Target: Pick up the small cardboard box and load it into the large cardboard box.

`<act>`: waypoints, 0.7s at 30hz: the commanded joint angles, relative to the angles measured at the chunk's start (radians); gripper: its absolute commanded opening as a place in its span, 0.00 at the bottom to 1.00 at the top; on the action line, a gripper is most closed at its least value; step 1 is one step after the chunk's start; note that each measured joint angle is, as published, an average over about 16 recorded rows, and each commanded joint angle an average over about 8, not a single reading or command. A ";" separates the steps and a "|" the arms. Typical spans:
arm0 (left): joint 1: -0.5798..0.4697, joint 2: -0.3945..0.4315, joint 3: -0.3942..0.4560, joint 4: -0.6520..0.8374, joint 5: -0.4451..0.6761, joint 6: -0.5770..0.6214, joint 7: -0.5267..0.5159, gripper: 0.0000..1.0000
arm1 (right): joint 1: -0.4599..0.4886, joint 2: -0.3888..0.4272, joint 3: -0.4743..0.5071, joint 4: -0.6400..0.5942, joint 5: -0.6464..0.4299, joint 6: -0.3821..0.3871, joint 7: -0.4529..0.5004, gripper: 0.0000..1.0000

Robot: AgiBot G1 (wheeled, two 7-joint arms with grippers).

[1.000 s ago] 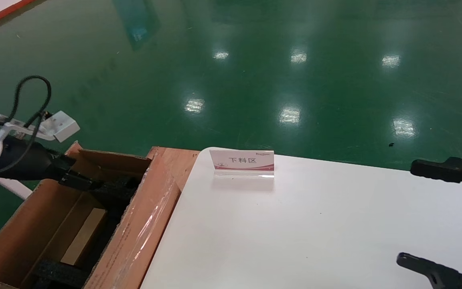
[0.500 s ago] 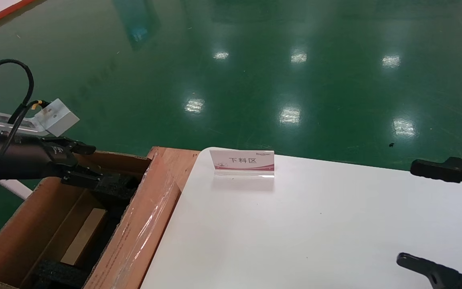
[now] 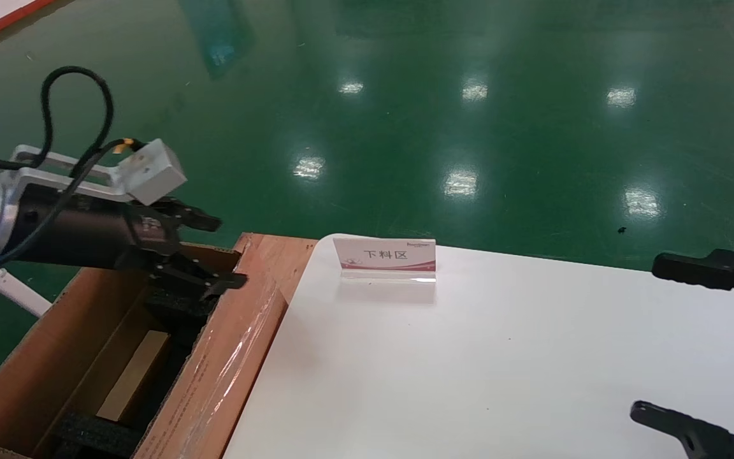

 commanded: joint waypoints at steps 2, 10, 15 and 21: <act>0.078 0.025 -0.094 0.004 -0.026 0.023 0.034 1.00 | 0.000 0.000 0.000 0.000 0.000 0.000 0.000 1.00; 0.286 0.091 -0.341 0.015 -0.096 0.083 0.123 1.00 | 0.000 0.000 -0.001 0.000 0.000 0.000 0.000 1.00; 0.415 0.132 -0.496 0.023 -0.140 0.120 0.179 1.00 | 0.000 0.000 -0.001 0.000 0.001 0.000 0.000 1.00; 0.571 0.181 -0.682 0.031 -0.192 0.165 0.246 1.00 | 0.000 0.000 -0.001 0.000 0.001 0.000 -0.001 1.00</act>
